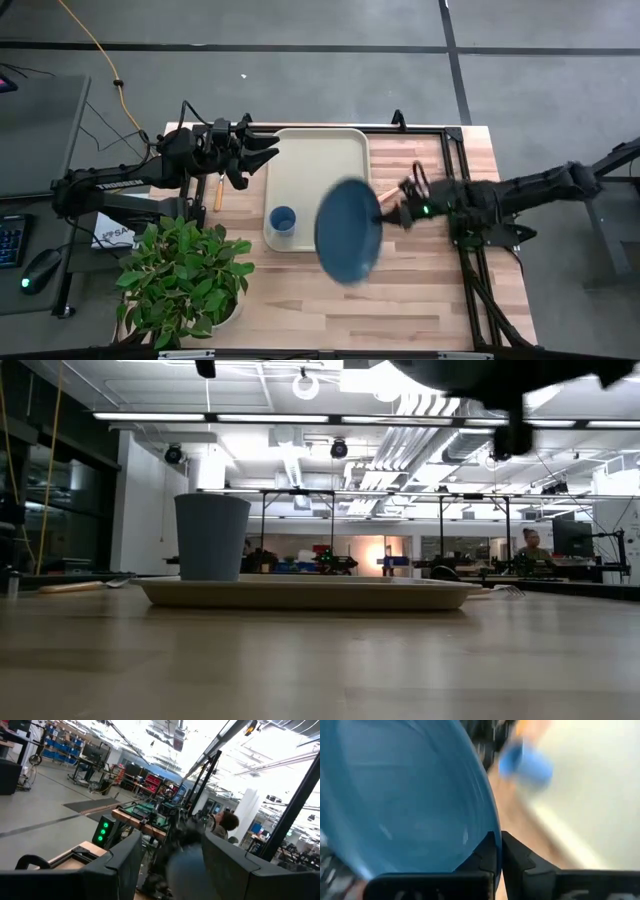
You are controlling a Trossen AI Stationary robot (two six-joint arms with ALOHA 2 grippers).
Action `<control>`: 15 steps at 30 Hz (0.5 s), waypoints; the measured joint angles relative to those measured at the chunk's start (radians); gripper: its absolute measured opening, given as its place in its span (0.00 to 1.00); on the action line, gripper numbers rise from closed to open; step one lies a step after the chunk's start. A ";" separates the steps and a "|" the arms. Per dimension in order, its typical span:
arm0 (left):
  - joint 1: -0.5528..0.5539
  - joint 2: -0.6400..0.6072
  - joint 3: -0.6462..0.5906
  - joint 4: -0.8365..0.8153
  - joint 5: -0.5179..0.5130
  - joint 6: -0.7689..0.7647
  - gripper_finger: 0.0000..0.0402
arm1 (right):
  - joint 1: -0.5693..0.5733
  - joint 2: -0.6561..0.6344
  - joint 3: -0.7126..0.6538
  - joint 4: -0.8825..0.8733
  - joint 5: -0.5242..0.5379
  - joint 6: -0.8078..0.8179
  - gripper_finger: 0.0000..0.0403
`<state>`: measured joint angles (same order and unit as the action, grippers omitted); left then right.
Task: Pick and place plate/cup/fork/spoon on tray
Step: Put the blue plate on the white tray to the top of the blue cup
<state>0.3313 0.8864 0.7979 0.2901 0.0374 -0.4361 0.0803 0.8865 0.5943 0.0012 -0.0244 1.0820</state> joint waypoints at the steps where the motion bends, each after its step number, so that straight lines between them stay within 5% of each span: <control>1: 0.000 0.000 0.000 0.000 0.000 -0.004 0.47 | -0.046 0.019 0.047 -0.031 0.014 -0.036 0.00; 7: 0.000 0.000 0.000 0.009 0.004 -0.006 0.47 | -0.316 0.194 0.348 -0.468 0.104 -0.254 0.00; 15: 0.000 0.000 0.000 0.185 0.004 -0.006 0.47 | -0.547 0.510 0.501 -0.619 -0.065 -0.409 0.00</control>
<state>0.3313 0.8860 0.7979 0.4750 0.0410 -0.4419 -0.4672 1.3970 1.0949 -0.6174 -0.0898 0.6733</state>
